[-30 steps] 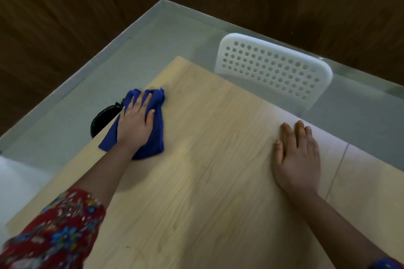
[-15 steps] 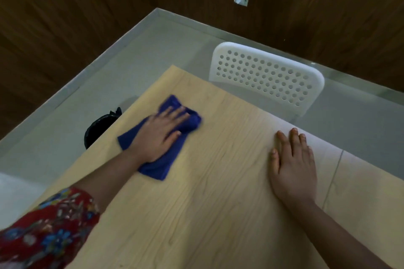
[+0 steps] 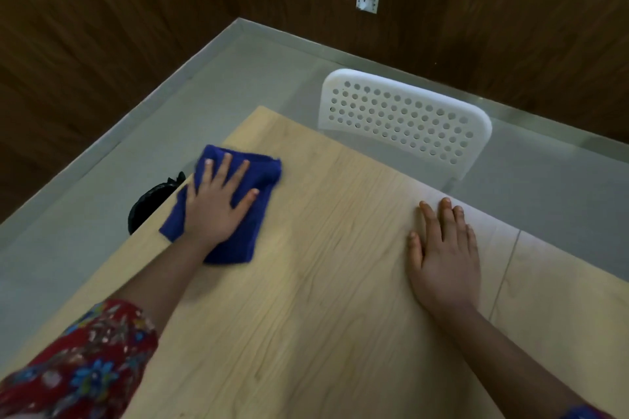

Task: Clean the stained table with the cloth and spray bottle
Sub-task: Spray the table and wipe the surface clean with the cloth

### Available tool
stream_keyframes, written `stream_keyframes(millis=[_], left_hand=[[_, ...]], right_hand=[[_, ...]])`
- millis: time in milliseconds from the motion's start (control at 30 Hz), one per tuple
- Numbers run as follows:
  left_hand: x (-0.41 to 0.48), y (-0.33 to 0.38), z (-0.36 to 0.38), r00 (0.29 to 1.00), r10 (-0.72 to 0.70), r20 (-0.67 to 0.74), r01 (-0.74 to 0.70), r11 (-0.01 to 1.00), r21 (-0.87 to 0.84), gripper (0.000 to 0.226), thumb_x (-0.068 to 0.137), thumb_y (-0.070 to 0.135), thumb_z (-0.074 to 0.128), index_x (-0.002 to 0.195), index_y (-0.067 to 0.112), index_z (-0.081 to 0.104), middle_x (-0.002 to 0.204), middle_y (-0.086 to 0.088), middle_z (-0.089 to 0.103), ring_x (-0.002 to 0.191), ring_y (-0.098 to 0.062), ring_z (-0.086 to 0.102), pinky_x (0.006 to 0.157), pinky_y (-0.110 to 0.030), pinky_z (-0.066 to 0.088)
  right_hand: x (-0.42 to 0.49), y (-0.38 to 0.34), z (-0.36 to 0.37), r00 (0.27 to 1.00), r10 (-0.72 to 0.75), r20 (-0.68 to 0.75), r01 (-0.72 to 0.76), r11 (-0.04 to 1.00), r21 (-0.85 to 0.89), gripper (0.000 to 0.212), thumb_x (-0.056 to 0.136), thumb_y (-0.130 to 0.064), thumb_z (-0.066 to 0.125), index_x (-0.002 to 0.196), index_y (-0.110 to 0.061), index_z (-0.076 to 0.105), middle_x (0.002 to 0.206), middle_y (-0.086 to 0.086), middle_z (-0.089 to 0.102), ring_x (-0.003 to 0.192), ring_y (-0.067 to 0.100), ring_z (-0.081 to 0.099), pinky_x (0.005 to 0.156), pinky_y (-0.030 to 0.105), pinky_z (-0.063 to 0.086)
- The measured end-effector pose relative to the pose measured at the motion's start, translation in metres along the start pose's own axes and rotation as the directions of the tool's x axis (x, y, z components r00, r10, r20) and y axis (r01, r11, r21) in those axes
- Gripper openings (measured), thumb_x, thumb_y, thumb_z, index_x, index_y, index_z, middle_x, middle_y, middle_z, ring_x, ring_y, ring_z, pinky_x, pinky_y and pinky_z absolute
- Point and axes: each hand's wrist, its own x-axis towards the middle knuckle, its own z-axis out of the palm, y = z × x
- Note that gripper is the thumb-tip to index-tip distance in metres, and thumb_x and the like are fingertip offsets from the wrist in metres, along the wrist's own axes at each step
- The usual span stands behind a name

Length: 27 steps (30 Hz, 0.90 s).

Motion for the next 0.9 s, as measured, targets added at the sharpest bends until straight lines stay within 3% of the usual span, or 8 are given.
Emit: stream_keyframes(millis=[167,233,400,433,567,633,800,900], left_hand=[[0.081,-0.006,-0.009,0.993,-0.114,-0.024,0.110,0.987,-0.117,0.055,0.104,0.037,0.022,0.155,0.018,0.013,0.161,-0.009,0.016,0.143,-0.032,0.028,0.115,-0.046,0.024],[0.107,0.021,-0.008,0.995,-0.100,-0.030,0.094,0.983,-0.154,0.054,0.105,0.034,0.022,0.155,0.015,0.014,0.162,-0.008,0.014,0.146,-0.028,0.021,0.118,-0.044,0.017],[0.072,0.048,0.002,0.949,0.315,-0.023,-0.316,0.941,-0.121,0.054,0.104,0.035,0.031,0.155,0.025,0.018,0.162,0.007,0.011,0.148,-0.013,0.009,0.119,-0.038,0.009],[0.072,0.040,0.001,0.943,0.330,-0.034,-0.332,0.937,-0.111,0.054,0.103,0.036,0.033,0.154,0.026,0.019,0.161,0.007,0.012,0.148,-0.013,0.011,0.119,-0.039,0.010],[0.126,0.027,-0.010,0.999,-0.032,-0.039,0.028,0.994,-0.103,0.056,0.104,0.039,0.026,0.155,0.020,0.014,0.162,-0.005,0.015,0.147,-0.025,0.018,0.118,-0.041,0.016],[0.147,0.048,-0.009,0.994,-0.107,-0.011,0.106,0.990,-0.093,0.056,0.104,0.038,0.022,0.155,0.018,0.011,0.162,-0.007,0.014,0.147,-0.026,0.016,0.119,-0.042,0.015],[0.123,0.134,0.005,0.987,0.152,-0.050,-0.156,0.983,-0.095,0.052,0.100,0.036,0.031,0.149,0.016,0.031,0.155,-0.003,0.033,0.145,-0.022,0.023,0.117,-0.042,0.017],[0.046,0.168,0.010,0.916,0.401,0.019,-0.399,0.914,-0.068,0.057,0.100,0.044,0.025,0.154,0.024,0.021,0.161,0.005,0.019,0.148,-0.015,0.013,0.120,-0.042,0.008]], right_hand=[[0.001,-0.001,-0.001,1.000,0.006,0.007,-0.006,1.000,-0.018,0.061,0.096,-0.049,0.010,0.153,-0.029,0.017,0.163,0.004,0.005,0.150,0.019,-0.003,0.122,0.037,0.001],[0.001,-0.001,0.000,1.000,0.011,0.002,-0.011,1.000,-0.013,0.061,0.096,-0.049,0.010,0.153,-0.029,0.017,0.163,0.004,0.005,0.150,0.018,-0.003,0.122,0.037,0.000],[0.001,0.000,-0.001,1.000,0.015,-0.003,-0.015,1.000,0.004,0.060,0.096,-0.047,0.011,0.153,-0.029,0.019,0.163,0.002,0.007,0.150,0.016,-0.002,0.121,0.034,-0.001],[0.001,0.000,-0.001,1.000,0.017,0.000,-0.017,1.000,0.007,0.060,0.096,-0.047,0.010,0.153,-0.029,0.018,0.163,0.001,0.006,0.150,0.016,-0.003,0.121,0.034,-0.002],[0.002,0.000,-0.001,1.000,0.013,-0.001,-0.013,1.000,0.023,0.060,0.097,-0.046,0.008,0.154,-0.029,0.013,0.163,-0.001,0.002,0.149,0.013,-0.007,0.121,0.033,-0.003],[0.002,-0.002,0.001,1.000,0.018,-0.003,-0.018,0.999,0.041,0.060,0.097,-0.046,0.007,0.155,-0.030,0.011,0.163,-0.002,0.001,0.149,0.013,-0.007,0.121,0.033,-0.004],[0.001,-0.002,-0.004,0.998,0.033,-0.052,-0.025,0.989,0.143,0.058,0.098,-0.042,0.018,0.154,-0.028,0.015,0.162,-0.003,0.012,0.149,0.012,0.003,0.122,0.035,0.005],[-0.005,0.004,-0.018,0.989,0.129,-0.076,-0.060,0.806,0.589,0.052,0.101,-0.025,0.040,0.150,-0.030,0.024,0.153,-0.011,0.035,0.141,0.008,0.031,0.116,0.037,0.028]])
